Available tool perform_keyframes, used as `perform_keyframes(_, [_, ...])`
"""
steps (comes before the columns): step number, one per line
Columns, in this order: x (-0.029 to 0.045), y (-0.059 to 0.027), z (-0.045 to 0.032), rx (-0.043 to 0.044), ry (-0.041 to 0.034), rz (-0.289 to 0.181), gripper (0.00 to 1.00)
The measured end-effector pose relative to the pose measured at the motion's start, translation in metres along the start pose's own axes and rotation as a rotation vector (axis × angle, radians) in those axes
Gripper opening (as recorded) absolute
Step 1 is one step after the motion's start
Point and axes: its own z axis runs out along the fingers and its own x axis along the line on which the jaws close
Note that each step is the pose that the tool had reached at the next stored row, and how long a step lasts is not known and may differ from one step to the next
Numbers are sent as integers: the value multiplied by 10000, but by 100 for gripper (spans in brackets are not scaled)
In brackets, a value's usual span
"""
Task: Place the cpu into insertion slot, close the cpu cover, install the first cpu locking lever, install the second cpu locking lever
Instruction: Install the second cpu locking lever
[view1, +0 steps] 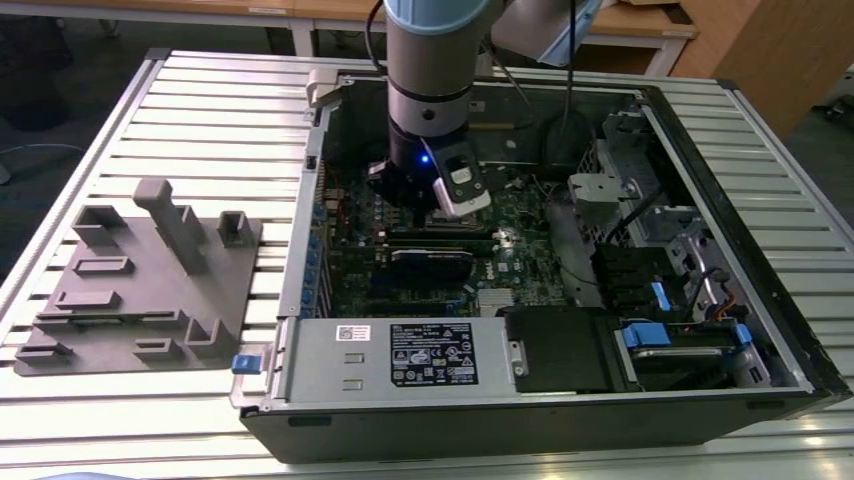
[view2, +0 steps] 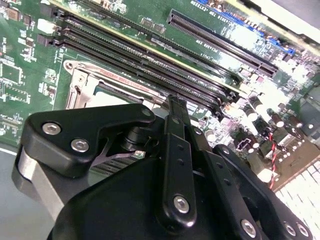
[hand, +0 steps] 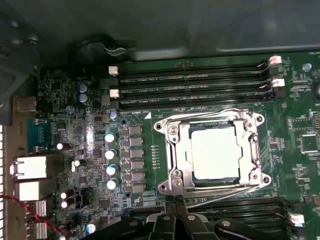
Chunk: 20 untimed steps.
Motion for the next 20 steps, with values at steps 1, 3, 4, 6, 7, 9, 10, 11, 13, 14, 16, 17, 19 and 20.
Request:
perform_keyframes(1, [-1, 2, -21, -1, 0, -1, 11])
perform_keyframes(3, [-3, 6, -61, 1, 1, -1, 11])
perform_keyframes(4, [-4, 8, -83, 1, 1, 0, 11])
perform_keyframes(6, [-7, 12, -133, 0, 1, 0, 11])
perform_keyframes(7, [-9, 15, -156, 0, 1, -1, 11])
perform_keyframes(9, [-15, 17, -182, 1, 3, -2, 11])
perform_keyframes(10, [-19, 18, -188, 0, 4, -1, 11])
perform_keyframes(11, [-23, 19, -197, 0, 6, -1, 11])
perform_keyframes(13, [-27, 23, -230, 1, 8, 1, 11])
perform_keyframes(14, [-28, 25, -252, 2, 9, 1, 11])
perform_keyframes(16, [-31, 29, -300, -1, 8, 0, 11])
perform_keyframes(17, [-33, 32, -324, 0, 8, 0, 11])
perform_keyframes(19, [-36, 35, -359, 1, 8, 0, 11])
perform_keyframes(20, [-39, 36, -372, 1, 9, 0, 11])
